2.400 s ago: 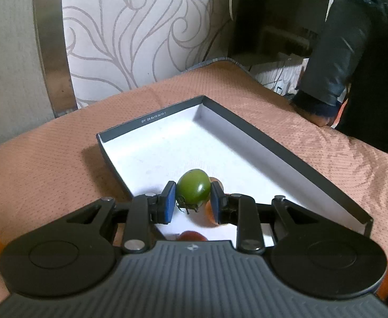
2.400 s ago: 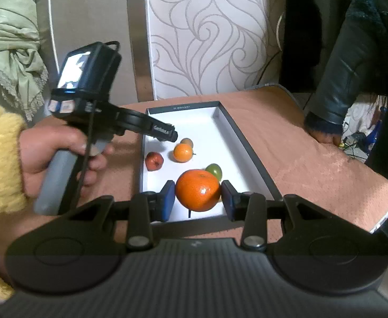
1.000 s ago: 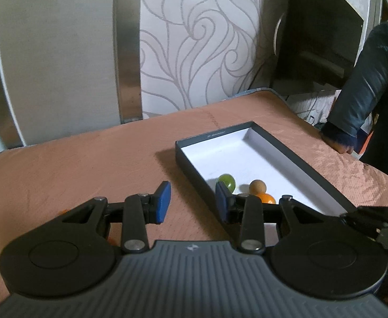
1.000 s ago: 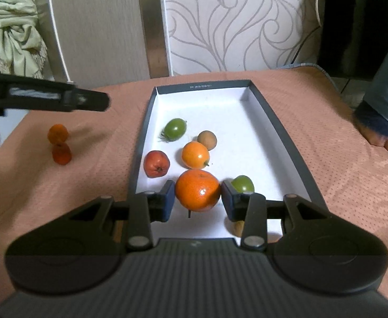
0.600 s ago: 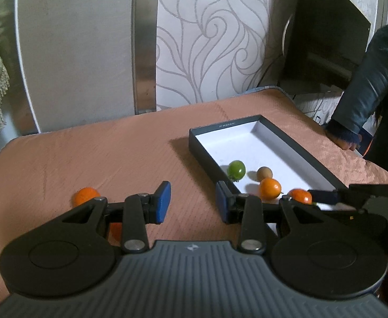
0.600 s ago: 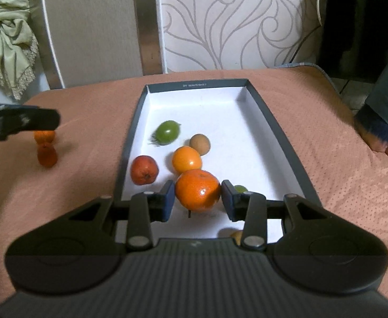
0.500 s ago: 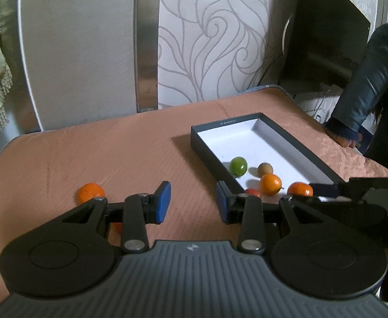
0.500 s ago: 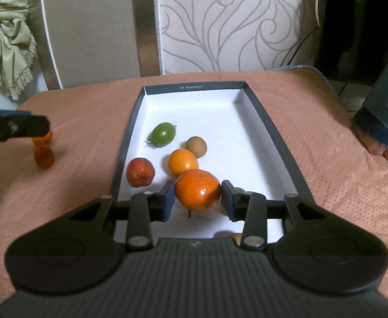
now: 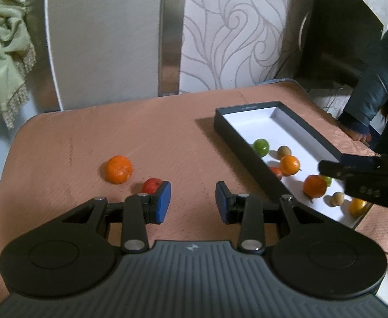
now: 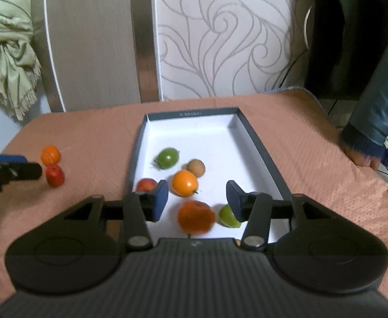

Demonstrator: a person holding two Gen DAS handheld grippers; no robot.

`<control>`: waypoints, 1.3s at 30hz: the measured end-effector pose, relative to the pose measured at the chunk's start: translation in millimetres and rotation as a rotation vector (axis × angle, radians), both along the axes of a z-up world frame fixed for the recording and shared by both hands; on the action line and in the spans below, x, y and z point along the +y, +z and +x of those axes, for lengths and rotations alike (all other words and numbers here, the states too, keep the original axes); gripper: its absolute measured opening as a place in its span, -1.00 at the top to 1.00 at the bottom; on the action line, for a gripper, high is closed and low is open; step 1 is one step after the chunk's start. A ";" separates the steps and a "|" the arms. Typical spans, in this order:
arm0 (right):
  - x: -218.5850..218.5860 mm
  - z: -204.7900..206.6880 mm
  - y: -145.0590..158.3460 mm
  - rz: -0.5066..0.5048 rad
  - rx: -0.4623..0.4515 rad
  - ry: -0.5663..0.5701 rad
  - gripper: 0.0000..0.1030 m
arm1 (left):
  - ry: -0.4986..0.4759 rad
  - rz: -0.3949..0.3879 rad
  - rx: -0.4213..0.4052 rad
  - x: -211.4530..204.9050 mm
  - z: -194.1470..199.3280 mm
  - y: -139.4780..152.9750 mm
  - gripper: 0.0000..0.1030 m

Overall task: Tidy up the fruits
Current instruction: 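Open the right tool to drop the tangerine into the box, then close the right tool on the red apple while the left tool approaches the last tangerine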

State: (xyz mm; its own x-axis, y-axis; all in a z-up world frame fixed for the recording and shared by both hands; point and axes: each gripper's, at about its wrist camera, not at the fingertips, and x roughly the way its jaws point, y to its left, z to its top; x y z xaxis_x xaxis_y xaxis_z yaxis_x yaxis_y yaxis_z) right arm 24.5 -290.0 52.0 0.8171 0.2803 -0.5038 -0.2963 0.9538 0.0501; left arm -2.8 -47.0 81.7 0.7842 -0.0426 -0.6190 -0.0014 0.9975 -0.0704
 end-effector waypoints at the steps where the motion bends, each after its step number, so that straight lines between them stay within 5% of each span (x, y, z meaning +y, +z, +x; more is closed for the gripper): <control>1: 2.0 -3.8 2.4 0.004 -0.007 0.008 0.01 | 0.004 -0.001 0.001 2.4 -1.0 -0.4 0.17; 21: 70.0 -45.9 11.8 0.000 0.011 0.196 0.01 | 0.058 -0.019 0.008 43.9 -13.0 -8.5 0.17; 39: 135.5 -37.2 -2.8 -0.034 0.055 0.269 0.01 | 0.082 -0.018 0.019 90.7 -6.2 -15.0 0.17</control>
